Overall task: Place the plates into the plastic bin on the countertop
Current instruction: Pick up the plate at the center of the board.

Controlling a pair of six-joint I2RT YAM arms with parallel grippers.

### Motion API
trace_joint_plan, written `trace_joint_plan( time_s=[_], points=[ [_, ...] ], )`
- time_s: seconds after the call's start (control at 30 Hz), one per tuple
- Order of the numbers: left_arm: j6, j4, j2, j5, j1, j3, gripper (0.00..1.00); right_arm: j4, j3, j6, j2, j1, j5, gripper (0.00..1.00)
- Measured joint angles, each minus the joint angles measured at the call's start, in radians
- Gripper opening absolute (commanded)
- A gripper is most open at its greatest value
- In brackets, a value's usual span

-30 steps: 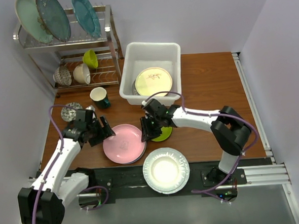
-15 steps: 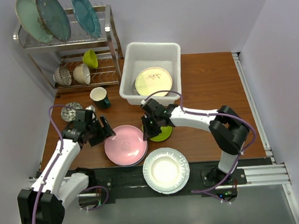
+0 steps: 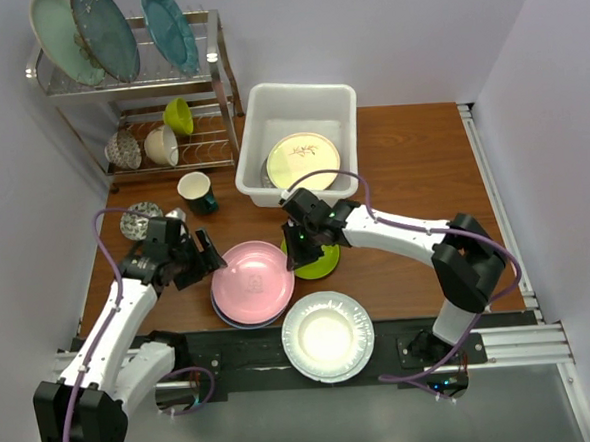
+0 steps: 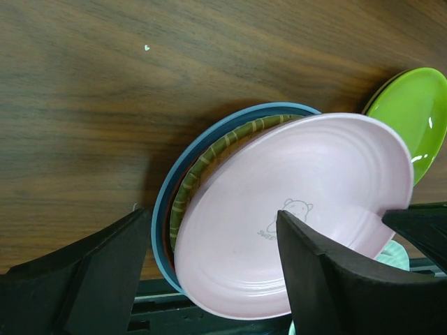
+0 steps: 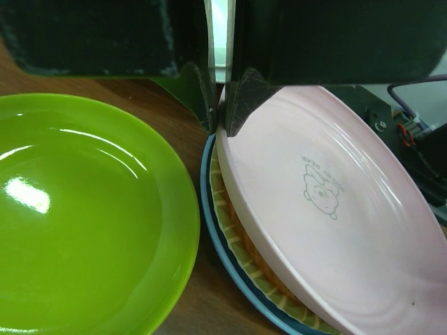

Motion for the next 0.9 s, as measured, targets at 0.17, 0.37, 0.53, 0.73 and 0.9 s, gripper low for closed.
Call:
trace_joint_plan(
  time_s=[0.17, 0.37, 0.53, 0.73, 0.9],
  points=[
    [0.0, -0.008, -0.003, -0.008, 0.0, 0.0, 0.86, -0.026, 0.018, -0.007, -0.027, 0.0, 0.019, 0.02],
    [-0.003, -0.02, -0.021, -0.031, 0.0, 0.021, 0.95, -0.086, 0.053, -0.028, -0.076, 0.0, 0.078, 0.02],
    [-0.026, -0.021, -0.083, -0.056, 0.0, 0.051, 0.99, -0.122, 0.08, -0.051, -0.102, 0.0, 0.131, 0.02],
    [-0.044, -0.024, -0.16, -0.099, 0.0, 0.091, 1.0, -0.171, 0.102, -0.074, -0.116, 0.0, 0.182, 0.01],
    [-0.053, -0.026, -0.192, -0.133, 0.0, 0.116, 1.0, -0.197, 0.134, -0.084, -0.122, 0.0, 0.216, 0.02]
  ],
)
